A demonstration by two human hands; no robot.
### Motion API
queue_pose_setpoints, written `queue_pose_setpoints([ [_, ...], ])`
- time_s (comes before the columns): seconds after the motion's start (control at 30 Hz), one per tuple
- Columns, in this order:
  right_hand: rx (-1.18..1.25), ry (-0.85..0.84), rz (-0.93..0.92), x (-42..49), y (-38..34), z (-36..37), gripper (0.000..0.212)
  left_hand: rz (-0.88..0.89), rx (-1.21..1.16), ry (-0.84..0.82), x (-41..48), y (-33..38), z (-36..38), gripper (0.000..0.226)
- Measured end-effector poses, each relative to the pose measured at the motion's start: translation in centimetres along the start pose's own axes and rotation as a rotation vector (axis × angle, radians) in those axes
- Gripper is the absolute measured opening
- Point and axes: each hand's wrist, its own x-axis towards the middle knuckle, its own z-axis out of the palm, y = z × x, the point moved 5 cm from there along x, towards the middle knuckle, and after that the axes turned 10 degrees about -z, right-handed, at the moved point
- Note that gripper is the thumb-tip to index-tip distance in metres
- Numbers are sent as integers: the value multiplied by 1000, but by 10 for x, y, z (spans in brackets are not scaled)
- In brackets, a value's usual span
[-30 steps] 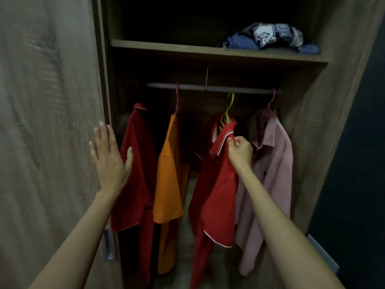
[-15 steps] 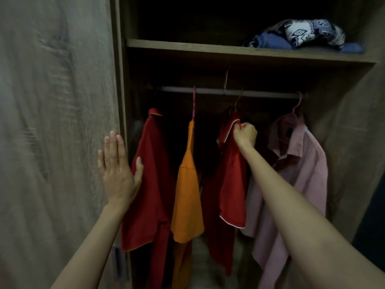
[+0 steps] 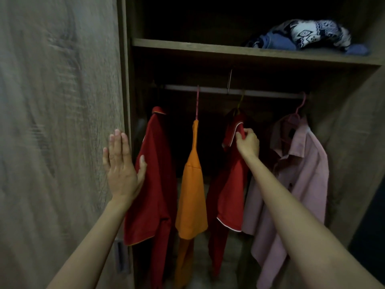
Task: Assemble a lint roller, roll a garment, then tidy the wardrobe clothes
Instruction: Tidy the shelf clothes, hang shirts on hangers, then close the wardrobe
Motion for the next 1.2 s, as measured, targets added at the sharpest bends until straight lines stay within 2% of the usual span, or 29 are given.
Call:
queue_pose_setpoints([
  [0.13, 35, 74, -141, -40, -1, -12, 45, -18, -42, -90, -1, 0, -5, 71],
  [0.27, 79, 247, -292, -108, -14, -29, 49, -29, -80, -177, -2, -4, -15, 69],
  [0.37, 141, 302, -320, -164, -17, -29, 48, -7, -89, -251, -4, -8, -24, 68],
  [0.47, 221, 294, -264, -221, -12, -16, 43, 48, -83, -296, -8, -15, -34, 66],
  [0.6, 209, 184, -221, -302, -20, 17, 39, 115, -47, -336, -20, -40, -42, 64],
  [0.7, 173, 12, -165, -359, -22, 62, 38, 160, -8, -383, -35, -67, -44, 63],
  [0.93, 196, -394, 153, -442, -26, 183, 41, 196, 71, -459, -58, -120, -41, 65],
  [1.07, 95, -455, 266, -454, -35, 219, 49, 227, 21, -455, -63, -131, -34, 66],
  [1.2, -12, -411, 312, -453, -41, 229, 41, 229, -14, -427, -64, -132, -31, 68],
])
